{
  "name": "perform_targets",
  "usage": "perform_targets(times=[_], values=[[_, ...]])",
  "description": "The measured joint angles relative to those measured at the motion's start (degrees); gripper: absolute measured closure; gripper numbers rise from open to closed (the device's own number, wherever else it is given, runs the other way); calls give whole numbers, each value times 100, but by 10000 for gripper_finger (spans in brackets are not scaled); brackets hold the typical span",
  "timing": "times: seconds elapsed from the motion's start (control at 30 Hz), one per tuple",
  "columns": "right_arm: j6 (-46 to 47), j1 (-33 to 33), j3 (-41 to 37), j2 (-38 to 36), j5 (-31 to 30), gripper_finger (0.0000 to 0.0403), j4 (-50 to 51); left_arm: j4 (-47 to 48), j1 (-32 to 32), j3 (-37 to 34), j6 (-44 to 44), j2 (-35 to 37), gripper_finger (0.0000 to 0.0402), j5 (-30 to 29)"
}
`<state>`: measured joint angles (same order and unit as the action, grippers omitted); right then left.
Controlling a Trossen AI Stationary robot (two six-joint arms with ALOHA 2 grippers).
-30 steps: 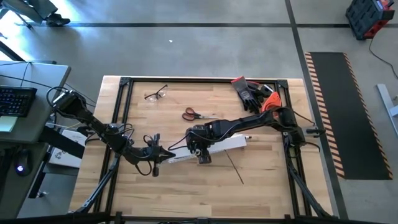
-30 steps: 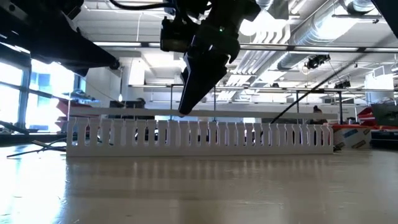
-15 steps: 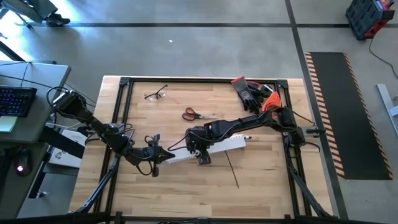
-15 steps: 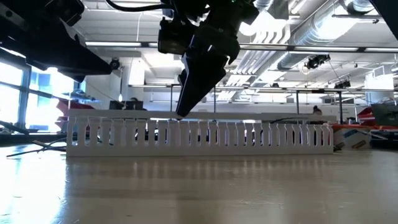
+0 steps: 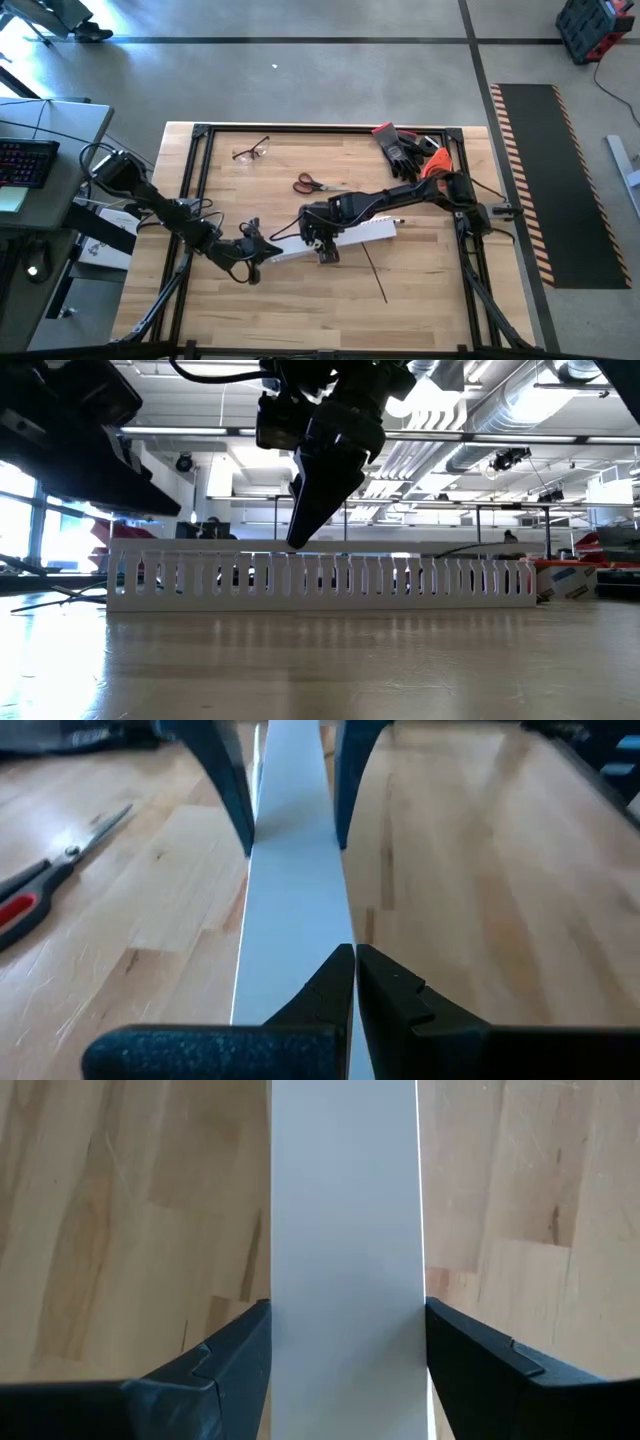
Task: Ziptie cables
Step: Close the white cable duct lid
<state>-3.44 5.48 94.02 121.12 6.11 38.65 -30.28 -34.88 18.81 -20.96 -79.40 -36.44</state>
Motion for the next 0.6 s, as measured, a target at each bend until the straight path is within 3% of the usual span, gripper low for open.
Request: perform_targets(times=[0.6], values=[[-42, -55, 0, -2, 207, 188, -7, -145, 117, 0, -158, -344, 402, 17]])
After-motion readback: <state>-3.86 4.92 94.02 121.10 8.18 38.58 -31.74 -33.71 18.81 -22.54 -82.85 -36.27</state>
